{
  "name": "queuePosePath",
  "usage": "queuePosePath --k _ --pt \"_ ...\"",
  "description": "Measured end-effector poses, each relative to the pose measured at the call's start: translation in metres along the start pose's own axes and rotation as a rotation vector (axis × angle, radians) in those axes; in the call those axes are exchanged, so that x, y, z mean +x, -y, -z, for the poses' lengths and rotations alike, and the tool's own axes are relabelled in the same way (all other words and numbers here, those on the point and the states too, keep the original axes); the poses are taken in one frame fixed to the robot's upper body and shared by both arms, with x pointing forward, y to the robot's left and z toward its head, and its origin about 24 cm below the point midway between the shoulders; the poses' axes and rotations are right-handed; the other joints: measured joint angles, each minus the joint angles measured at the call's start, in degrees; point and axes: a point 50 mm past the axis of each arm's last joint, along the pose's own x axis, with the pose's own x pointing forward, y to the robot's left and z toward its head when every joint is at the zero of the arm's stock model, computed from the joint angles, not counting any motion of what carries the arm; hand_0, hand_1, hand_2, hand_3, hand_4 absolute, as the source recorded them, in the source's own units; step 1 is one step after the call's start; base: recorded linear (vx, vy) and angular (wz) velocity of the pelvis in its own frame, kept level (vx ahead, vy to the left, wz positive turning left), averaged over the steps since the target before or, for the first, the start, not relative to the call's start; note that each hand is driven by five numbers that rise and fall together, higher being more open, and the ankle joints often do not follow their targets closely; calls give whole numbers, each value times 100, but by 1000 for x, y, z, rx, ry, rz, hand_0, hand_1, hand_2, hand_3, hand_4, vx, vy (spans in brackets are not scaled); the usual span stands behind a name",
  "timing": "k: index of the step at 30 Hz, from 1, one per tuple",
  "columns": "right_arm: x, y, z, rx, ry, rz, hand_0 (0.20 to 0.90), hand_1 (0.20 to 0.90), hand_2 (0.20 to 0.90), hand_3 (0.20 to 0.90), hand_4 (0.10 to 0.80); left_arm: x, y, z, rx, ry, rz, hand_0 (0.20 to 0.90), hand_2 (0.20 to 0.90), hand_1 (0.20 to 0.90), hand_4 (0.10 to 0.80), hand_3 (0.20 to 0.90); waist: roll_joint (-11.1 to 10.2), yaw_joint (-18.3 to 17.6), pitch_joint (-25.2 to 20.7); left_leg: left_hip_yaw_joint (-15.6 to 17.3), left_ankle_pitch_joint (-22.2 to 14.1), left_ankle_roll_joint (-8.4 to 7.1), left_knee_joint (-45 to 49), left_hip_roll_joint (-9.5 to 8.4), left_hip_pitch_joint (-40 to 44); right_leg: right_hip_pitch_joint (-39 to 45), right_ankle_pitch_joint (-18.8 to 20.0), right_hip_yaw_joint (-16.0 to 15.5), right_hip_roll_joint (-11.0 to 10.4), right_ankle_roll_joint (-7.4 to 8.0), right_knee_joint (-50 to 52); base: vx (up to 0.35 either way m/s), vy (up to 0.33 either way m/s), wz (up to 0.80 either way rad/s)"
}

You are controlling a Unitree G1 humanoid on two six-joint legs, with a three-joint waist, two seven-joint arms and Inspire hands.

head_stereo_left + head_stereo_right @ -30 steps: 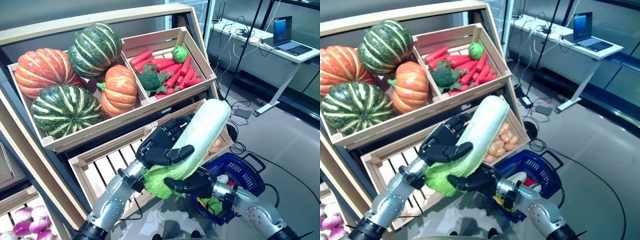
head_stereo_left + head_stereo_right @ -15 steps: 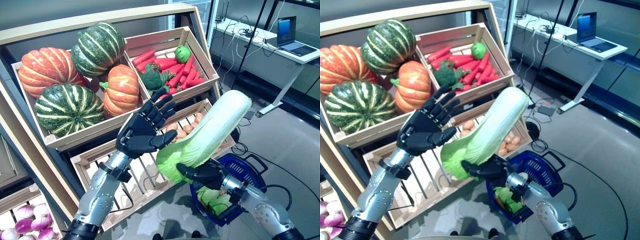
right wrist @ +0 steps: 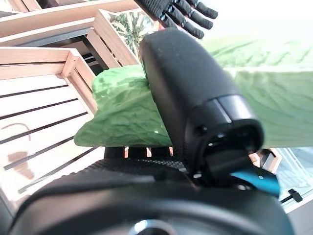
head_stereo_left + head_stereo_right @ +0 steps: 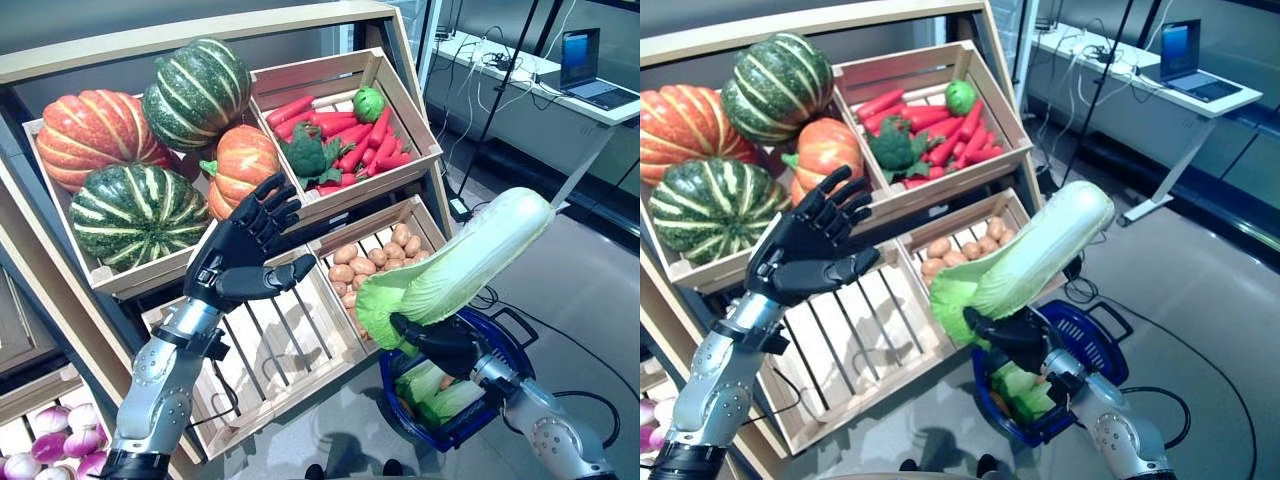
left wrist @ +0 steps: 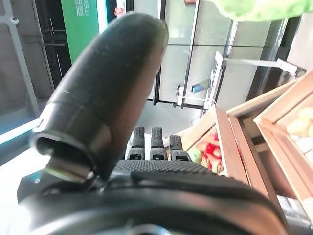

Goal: Put vegetables into the basket

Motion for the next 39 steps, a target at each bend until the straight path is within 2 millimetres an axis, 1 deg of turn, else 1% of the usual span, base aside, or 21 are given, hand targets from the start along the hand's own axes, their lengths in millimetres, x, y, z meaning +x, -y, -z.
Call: queuePosePath --k 3,5,7,9,10,12,13,15,16,17,18,19,22,24,25,28,30,31,33,35,39 --pt "0 3 5 23 10 61 300 300 300 300 400 -4 0 3 17 -22 -10 900 900 900 800 900 0 -5 1 2 -6 -8 -1 0 -12 -14 0 1 0 1 0 61 -13 0" --pt "-6 8 7 31 21 130 300 300 300 300 400 -10 -2 7 6 -43 -34 900 900 900 800 900 -3 -6 6 2 -9 -6 -1 0 -21 -23 -22 0 0 28 0 55 -23 1" --pt "-12 17 9 62 84 243 300 300 300 300 400 -18 -3 13 -12 -62 -70 900 900 900 800 900 -8 -1 8 1 -9 -5 -1 0 -51 -56 -25 0 0 30 -1 -19 -7 -1" --pt "-19 31 7 113 179 403 300 300 300 300 400 -25 -4 18 -27 -84 -122 900 900 900 800 900 -20 -3 28 8 21 12 3 -4 -183 -198 -13 13 0 39 5 -181 -35 -3" --pt "-21 34 6 124 206 442 300 300 300 300 400 -26 -4 19 -32 -85 -134 900 900 900 800 900 -22 0 41 6 33 12 8 -4 -227 -242 -6 14 -1 42 7 -305 -30 -1" --pt "-23 44 0 158 299 554 300 300 300 300 400 -27 -7 21 -36 -77 -178 900 900 900 800 900 -28 -2 143 25 121 25 61 -9 -561 -620 46 26 -7 29 100 -380 -18 -3" --pt "-21 49 -7 163 351 595 300 300 300 300 400 -25 -9 21 -29 -57 -200 900 900 900 800 900 -23 -7 307 29 156 29 124 -14 -771 -839 81 28 -23 6 198 -356 -38 -1" --pt "-14 55 -22 167 437 674 300 300 300 300 400 -14 -13 18 -19 -14 -239 900 900 900 800 900 -5 -21 752 25 279 32 136 -22 -1021 -1094 200 23 -30 -28 215 -254 -49 1" --pt "-13 57 -25 172 454 691 300 300 300 300 400 -11 -14 16 -17 -1 -250 900 900 900 800 900 2 -21 852 16 298 19 134 -21 -1085 -1155 221 20 -28 -29 213 -215 -63 3" --pt "-10 58 -31 187 490 714 300 300 300 300 400 -5 -15 13 -12 29 -267 900 900 900 800 900 25 -13 1093 6 345 12 126 -15 -1154 -1221 257 11 -21 -35 207 -170 -64 6" --pt "-7 58 -36 212 521 725 300 300 300 300 400 -1 -15 10 -18 58 -280 900 900 900 800 900 58 -13 1316 -9 374 -1 126 -5 -1221 -1274 274 2 -8 -32 196 -170 -77 4" --pt "-6 58 -38 218 535 732 300 300 300 300 400 1 -14 9 -26 73 -286 900 900 900 800 900 74 -13 1385 -12 371 -33 126 0 -1280 -1338 286 5 -3 -37 200 -206 -101 3" --pt "4 57 -53 276 627 744 300 300 300 300 400 14 -13 -1 -40 186 -327 900 900 900 800 900 120 -2 1845 -62 425 -44 309 31 -1675 -1640 366 -37 40 -131 239 -262 -140 8" --pt "9 56 -64 322 683 741 300 300 300 300 400 25 -12 -8 -47 243 -329 900 900 900 800 900 109 1 2131 -109 363 -107 613 57 -2017 -1888 361 -123 52 -168 412 -165 -100 15" --pt "15 53 -72 355 722 728 300 300 300 300 400 32 -10 -13 -49 277 -321 900 900 900 800 900 102 10 2282 -148 315 -120 796 83 -2250 -2075 328 -142 59 -222 541 -121 -62 14" --pt "26 51 -76 394 727 736 300 300 300 300 400 39 -9 -6 -61 250 -325 900 900 900 800 900 79 69 2413 -159 178 -175 1205 139 -2676 -2497 203 -158 100 -318 933 -135 -48 0" --pt "29 52 -80 395 732 738 300 300 300 300 400 38 -7 1 -68 223 -322 900 900 900 800 900 79 98 2412 -168 38 -193 1586 172 -2997 -2840 6 -170 75 -354 1404 -133 -35 3" --pt "30 53 -84 390 742 740 300 300 300 300 400 39 -6 1 -69 225 -316 900 900 900 800 900 79 92 2413 -171 -33 -180 1806 172 -3214 -3093 -144 -181 35 -373 1740 -71 -17 12" --pt "31 55 -89 391 751 755 300 300 300 300 400 42 -4 2 -73 226 -312 900 900 900 800 900 75 95 2413 -209 -69 -180 2037 148 -3518 -3476 -307 -190 -49 -394 2180 -65 -8 17" --pt "39 59 -97 384 748 771 300 300 300 300 400 49 -1 0 -88 233 -291 900 900 900 800 900 75 119 2413 -290 -136 -194 2408 79 -3989 -4028 -542 -183 -178 -388 2778 -73 -6 22" --pt "49 65 -107 382 732 801 300 300 300 300 400 57 3 -5 -93 257 -267 900 900 900 800 900 75 217 2413 -330 -214 -176 2921 1 -4664 -4720 -668 -167 -301 -446 3338 -49 -8 12"
